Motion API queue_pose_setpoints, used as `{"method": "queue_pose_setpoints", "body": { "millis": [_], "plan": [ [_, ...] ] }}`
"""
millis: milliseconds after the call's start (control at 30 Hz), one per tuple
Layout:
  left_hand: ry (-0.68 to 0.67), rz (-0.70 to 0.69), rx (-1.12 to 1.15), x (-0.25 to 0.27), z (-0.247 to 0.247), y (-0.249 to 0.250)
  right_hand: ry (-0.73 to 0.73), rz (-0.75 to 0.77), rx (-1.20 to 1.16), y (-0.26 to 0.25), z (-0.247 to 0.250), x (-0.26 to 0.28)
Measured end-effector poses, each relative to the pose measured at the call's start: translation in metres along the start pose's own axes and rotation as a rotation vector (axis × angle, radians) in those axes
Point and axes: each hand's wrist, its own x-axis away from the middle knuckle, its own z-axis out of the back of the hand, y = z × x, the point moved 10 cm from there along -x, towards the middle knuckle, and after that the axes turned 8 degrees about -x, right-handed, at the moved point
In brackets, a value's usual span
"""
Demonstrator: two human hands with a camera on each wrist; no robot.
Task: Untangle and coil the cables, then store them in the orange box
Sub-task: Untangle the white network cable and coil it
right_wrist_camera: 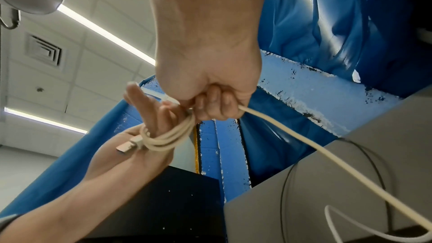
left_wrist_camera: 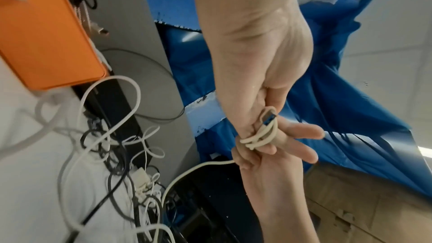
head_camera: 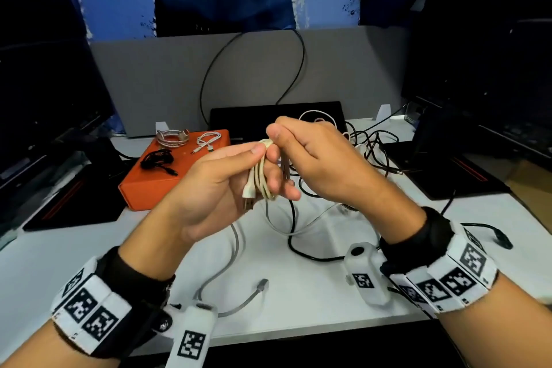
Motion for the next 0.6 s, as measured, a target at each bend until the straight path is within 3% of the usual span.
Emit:
{"method": "queue_pose_setpoints", "body": {
  "millis": [167,400,500,600],
  "plan": [
    [-0.034,0.008,0.171,0.002,-0.012,0.005,-0.012,0.083,-0.013,-0.008,0.003,0.000],
    [0.213,-0.243,0.546,0.004,0.037,0.039,-0.038,-0.031,0.022,0.016,0.009,-0.002],
    [0.457,-0.351,0.529,0.014,0.076,0.056,-0.075,-0.080,0.055,0.031,0.004,-0.003],
    [0.561,-0.416,0.454,0.021,0.090,0.061,-0.172,-0.087,0.081,0.033,-0.017,-0.001]
  ]
}}
